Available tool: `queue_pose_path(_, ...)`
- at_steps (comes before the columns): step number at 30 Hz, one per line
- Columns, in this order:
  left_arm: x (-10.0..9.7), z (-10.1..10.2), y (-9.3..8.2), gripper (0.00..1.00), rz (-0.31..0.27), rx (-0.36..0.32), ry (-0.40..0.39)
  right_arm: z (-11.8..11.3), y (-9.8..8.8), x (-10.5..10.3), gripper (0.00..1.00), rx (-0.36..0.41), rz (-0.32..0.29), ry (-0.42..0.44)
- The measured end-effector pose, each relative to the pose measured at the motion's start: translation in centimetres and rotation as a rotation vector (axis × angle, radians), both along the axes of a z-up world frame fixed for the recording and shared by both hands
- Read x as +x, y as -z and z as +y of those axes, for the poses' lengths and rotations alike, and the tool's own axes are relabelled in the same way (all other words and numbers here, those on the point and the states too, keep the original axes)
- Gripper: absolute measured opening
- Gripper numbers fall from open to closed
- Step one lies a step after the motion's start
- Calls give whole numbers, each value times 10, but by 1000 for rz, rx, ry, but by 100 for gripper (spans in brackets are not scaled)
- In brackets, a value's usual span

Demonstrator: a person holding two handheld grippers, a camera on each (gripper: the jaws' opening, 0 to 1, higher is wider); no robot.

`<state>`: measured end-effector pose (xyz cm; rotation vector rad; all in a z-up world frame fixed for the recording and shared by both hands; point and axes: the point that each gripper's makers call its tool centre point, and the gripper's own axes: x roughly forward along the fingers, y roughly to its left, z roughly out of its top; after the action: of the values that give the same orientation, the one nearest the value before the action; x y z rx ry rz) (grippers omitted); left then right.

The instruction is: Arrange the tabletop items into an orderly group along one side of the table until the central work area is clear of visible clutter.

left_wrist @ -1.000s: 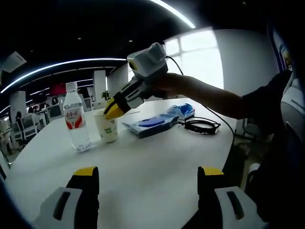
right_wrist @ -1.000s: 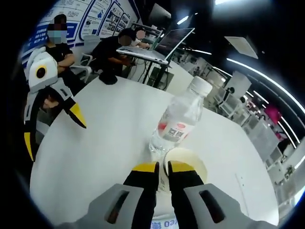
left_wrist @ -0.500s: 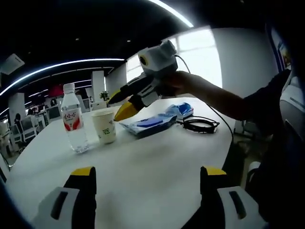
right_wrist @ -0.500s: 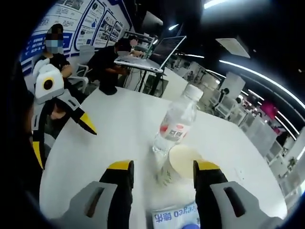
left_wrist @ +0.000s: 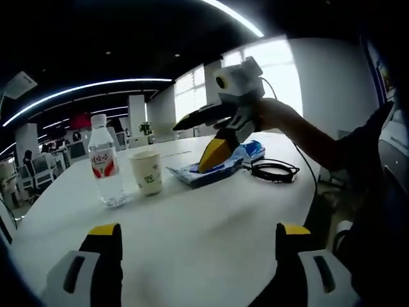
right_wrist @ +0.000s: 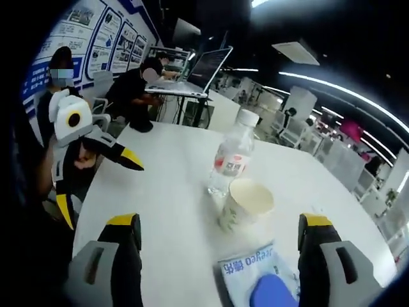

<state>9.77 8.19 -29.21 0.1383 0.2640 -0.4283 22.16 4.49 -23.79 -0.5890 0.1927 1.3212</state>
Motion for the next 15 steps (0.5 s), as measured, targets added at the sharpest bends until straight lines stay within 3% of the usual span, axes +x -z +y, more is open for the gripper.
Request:
queue_pose_path(3,-1,0,1,100,5,2,3,-5,2,-5,100,2,28,-4)
queue_pose_path(15,2,12,0,100,4,-27,-20,-42,-8,-14,100,59,20,68)
